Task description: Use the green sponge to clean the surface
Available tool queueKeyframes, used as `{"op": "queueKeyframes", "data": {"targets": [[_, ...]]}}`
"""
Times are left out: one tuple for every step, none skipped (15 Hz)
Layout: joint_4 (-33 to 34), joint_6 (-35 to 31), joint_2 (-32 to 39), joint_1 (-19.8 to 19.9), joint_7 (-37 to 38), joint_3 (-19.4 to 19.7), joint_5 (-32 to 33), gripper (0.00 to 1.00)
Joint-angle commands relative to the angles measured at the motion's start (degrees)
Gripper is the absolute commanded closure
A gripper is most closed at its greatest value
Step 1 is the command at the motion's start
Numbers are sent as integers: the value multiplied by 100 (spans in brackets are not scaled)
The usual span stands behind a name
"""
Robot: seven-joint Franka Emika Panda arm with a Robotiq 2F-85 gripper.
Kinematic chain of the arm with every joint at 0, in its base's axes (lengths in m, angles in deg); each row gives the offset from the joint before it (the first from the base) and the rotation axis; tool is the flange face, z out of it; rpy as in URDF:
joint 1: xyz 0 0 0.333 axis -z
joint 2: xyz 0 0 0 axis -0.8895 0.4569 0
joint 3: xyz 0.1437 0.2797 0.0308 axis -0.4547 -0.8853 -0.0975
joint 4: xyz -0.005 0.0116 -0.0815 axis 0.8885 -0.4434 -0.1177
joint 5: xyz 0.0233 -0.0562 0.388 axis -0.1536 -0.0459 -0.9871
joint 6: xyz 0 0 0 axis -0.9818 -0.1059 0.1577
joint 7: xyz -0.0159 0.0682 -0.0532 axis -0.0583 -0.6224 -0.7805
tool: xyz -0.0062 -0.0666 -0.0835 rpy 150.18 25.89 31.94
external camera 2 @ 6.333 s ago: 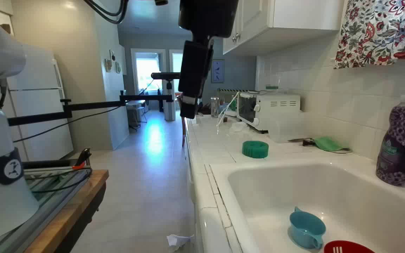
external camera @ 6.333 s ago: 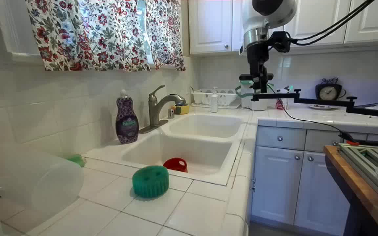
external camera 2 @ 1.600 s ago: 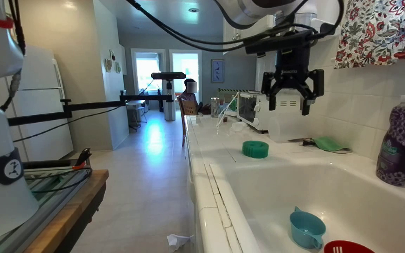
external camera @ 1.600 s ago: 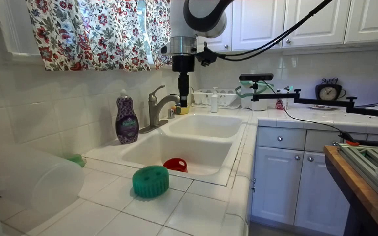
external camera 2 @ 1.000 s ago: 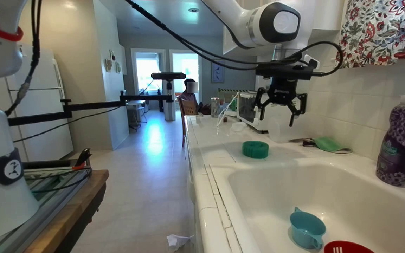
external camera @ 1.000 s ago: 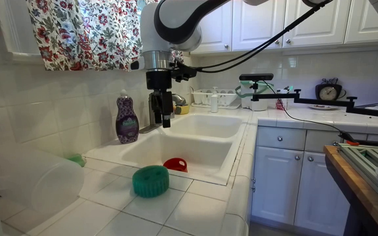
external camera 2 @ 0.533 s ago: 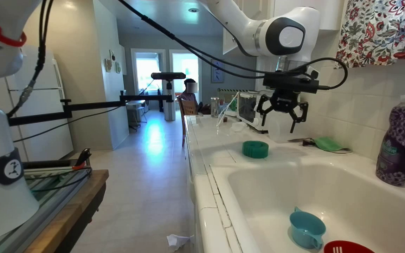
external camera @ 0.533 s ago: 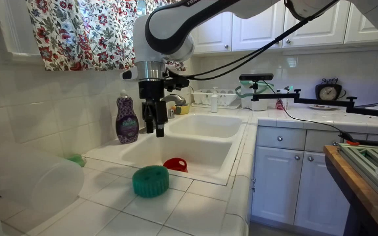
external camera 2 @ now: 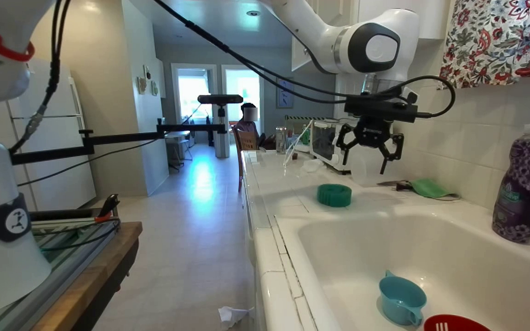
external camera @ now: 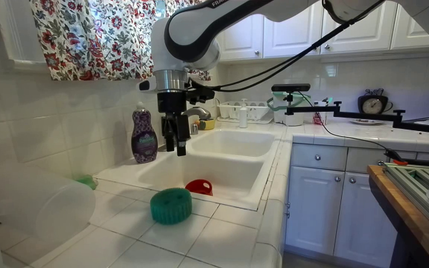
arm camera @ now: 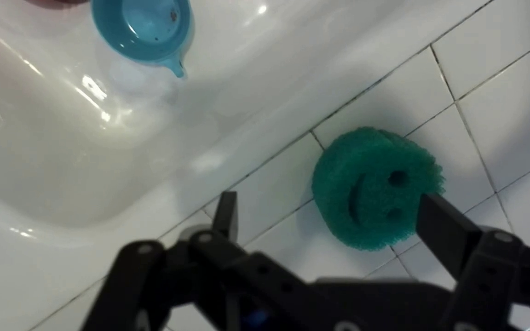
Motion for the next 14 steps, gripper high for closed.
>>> {"op": "queueKeyframes", "data": {"targets": [[-19,-120,26,70,181,-66,-332,0],[-34,-176,40,77,241,-79,-423,0],[-45,-218,58,79,312,-97,-526,0],[-69,-268,76,81,355,-114,-618,0],[-85,-299,107,92,390,-136,-708,0],[-87,-326,152,93,419,-149,-767,0],[-89,-331,208,99,453,-156,-821,0],[-104,-321,252,112,465,-167,-874,0],[-125,-309,298,119,481,-167,-917,0],[-128,-286,368,123,491,-168,-950,0],[-133,-267,418,120,478,-170,-954,0],[-66,-232,523,99,475,-165,-947,0],[-20,-236,604,80,458,-167,-919,0],[-6,-273,663,60,448,-180,-901,0]]}}
